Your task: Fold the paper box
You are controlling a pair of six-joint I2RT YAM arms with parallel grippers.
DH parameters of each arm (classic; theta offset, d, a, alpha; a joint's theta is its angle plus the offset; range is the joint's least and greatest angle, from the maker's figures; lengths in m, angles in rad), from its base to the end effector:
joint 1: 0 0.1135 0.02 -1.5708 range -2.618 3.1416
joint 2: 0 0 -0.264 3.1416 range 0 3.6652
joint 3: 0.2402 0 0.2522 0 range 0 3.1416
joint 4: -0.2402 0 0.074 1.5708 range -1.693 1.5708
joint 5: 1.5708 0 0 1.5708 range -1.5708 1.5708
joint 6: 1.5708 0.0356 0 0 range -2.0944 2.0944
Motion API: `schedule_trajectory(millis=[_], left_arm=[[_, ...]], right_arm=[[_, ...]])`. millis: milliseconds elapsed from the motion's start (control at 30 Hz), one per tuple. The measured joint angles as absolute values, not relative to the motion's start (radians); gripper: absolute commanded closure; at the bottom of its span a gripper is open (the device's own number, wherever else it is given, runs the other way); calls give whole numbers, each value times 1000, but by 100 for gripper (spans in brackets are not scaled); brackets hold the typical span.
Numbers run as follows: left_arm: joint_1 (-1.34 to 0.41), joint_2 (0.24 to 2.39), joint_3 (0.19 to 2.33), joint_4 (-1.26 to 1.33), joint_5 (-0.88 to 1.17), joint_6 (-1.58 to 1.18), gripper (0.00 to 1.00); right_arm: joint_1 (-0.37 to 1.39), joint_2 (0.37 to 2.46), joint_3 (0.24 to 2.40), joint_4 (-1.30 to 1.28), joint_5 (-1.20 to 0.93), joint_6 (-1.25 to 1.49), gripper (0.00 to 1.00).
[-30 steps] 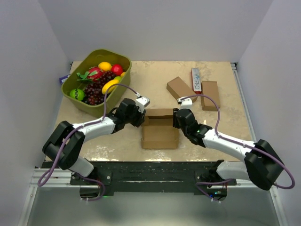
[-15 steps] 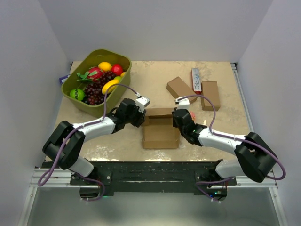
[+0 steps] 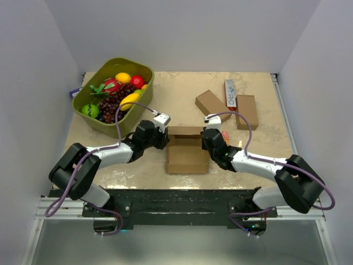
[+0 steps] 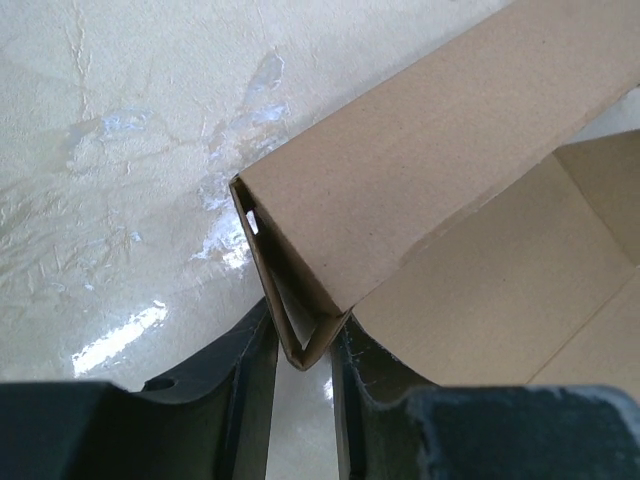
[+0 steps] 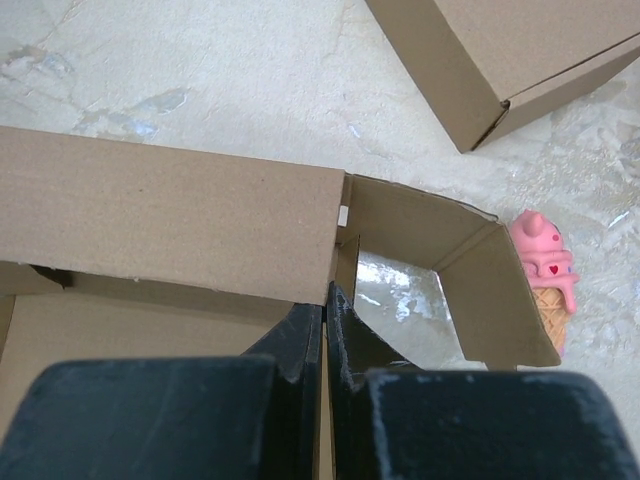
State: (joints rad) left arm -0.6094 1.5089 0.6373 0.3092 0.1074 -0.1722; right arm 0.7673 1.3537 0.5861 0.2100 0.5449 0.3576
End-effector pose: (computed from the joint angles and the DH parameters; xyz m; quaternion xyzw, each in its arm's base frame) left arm 0.2436 -0.1747 0.1698 0.2149 0.8479 -0.2272 0.4281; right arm 0.2069 0.1739 0.1891 -0.0435 0.8511 0.0501 0.5208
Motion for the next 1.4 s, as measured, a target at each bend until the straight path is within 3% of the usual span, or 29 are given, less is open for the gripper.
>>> schedule_trajectory(millis=[200, 733, 1400], left_arm=[[-609, 1493, 581, 398, 102, -226, 83], [-669, 1498, 530, 513, -11, -303, 81], [-749, 1507, 528, 537, -184, -404, 65]], right_arm=[[776, 1354, 591, 201, 556, 368, 100], [789, 1373, 607, 181, 587, 389, 100], [802, 1385, 613, 179, 611, 411, 100]])
